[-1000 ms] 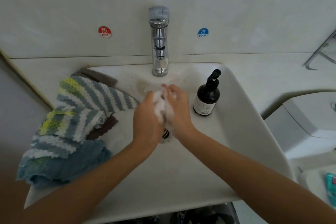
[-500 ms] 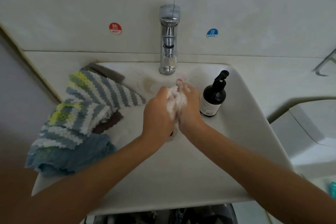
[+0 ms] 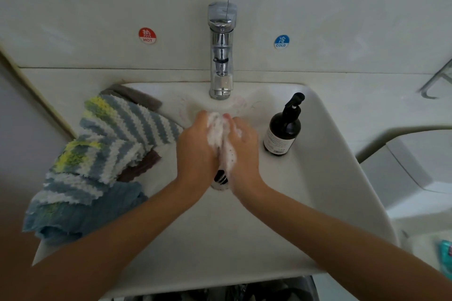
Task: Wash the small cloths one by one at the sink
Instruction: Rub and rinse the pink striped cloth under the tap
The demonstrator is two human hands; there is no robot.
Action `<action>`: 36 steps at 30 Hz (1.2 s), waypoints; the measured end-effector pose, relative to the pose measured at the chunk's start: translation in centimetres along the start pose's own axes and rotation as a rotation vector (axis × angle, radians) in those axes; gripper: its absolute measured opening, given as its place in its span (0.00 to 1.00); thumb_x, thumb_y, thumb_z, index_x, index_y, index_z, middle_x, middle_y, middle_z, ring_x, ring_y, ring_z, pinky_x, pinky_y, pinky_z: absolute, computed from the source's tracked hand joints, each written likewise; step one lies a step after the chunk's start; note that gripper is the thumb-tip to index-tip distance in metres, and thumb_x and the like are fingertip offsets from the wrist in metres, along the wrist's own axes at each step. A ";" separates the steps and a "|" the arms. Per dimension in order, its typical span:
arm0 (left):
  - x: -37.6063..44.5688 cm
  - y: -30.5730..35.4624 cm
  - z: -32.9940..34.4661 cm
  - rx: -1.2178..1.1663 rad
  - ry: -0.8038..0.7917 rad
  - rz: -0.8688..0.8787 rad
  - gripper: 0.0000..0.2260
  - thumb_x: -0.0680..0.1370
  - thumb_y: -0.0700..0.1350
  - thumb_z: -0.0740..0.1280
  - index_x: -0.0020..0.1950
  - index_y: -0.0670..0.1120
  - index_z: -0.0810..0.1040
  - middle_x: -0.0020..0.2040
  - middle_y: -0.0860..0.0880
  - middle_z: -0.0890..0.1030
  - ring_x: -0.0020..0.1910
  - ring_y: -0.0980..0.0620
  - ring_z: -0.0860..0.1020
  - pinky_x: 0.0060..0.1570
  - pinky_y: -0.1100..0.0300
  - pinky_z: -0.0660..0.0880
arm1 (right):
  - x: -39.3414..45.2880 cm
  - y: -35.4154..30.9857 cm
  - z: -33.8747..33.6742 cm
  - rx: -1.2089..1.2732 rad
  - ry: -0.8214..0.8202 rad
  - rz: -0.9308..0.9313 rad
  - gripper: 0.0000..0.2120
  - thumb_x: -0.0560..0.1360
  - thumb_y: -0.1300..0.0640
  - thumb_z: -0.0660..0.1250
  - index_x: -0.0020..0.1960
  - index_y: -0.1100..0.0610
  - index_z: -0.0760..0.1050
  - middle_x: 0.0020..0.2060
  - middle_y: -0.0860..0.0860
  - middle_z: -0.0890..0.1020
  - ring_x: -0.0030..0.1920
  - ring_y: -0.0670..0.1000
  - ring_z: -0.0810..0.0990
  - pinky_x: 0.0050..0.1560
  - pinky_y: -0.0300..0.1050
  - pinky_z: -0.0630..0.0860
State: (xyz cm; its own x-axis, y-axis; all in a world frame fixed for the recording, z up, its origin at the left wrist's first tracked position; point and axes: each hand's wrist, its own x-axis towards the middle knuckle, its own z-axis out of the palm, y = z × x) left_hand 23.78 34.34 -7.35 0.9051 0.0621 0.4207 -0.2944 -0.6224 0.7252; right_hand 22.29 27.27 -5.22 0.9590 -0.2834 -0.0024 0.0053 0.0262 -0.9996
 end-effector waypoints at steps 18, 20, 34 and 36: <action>-0.9 1.2 0.1 -0.117 -0.029 0.081 0.12 0.76 0.53 0.54 0.46 0.46 0.71 0.32 0.54 0.73 0.31 0.52 0.74 0.30 0.59 0.69 | 1.7 0.4 -1.9 -0.106 -0.025 -0.132 0.21 0.81 0.62 0.62 0.34 0.42 0.67 0.29 0.36 0.69 0.32 0.36 0.73 0.40 0.37 0.69; 0.3 0.5 0.2 -0.074 0.004 0.001 0.07 0.80 0.45 0.61 0.51 0.43 0.75 0.36 0.52 0.75 0.36 0.49 0.77 0.36 0.57 0.73 | 0.5 0.8 -1.5 -0.166 -0.090 -0.166 0.20 0.80 0.65 0.60 0.41 0.40 0.68 0.36 0.36 0.71 0.40 0.32 0.74 0.47 0.30 0.69; -0.7 0.4 0.2 -0.209 0.000 -0.066 0.08 0.80 0.48 0.59 0.49 0.44 0.73 0.36 0.57 0.74 0.38 0.52 0.78 0.35 0.67 0.71 | 1.9 1.5 -0.7 -0.366 -0.008 -0.237 0.16 0.82 0.60 0.62 0.35 0.55 0.67 0.28 0.46 0.70 0.30 0.44 0.69 0.34 0.45 0.67; -1.4 1.0 0.3 -0.238 -0.009 -0.029 0.12 0.79 0.53 0.56 0.47 0.45 0.71 0.35 0.56 0.73 0.35 0.56 0.76 0.34 0.67 0.72 | 2.6 0.9 -0.7 -0.267 0.044 -0.235 0.14 0.82 0.59 0.62 0.38 0.60 0.70 0.29 0.49 0.71 0.33 0.46 0.71 0.36 0.45 0.68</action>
State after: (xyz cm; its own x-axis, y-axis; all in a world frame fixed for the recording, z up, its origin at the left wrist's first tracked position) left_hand 22.30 33.36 -7.35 0.9167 0.0702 0.3935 -0.3308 -0.4192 0.8455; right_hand 24.63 25.89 -6.13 0.9272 -0.2932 0.2329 0.1442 -0.2946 -0.9447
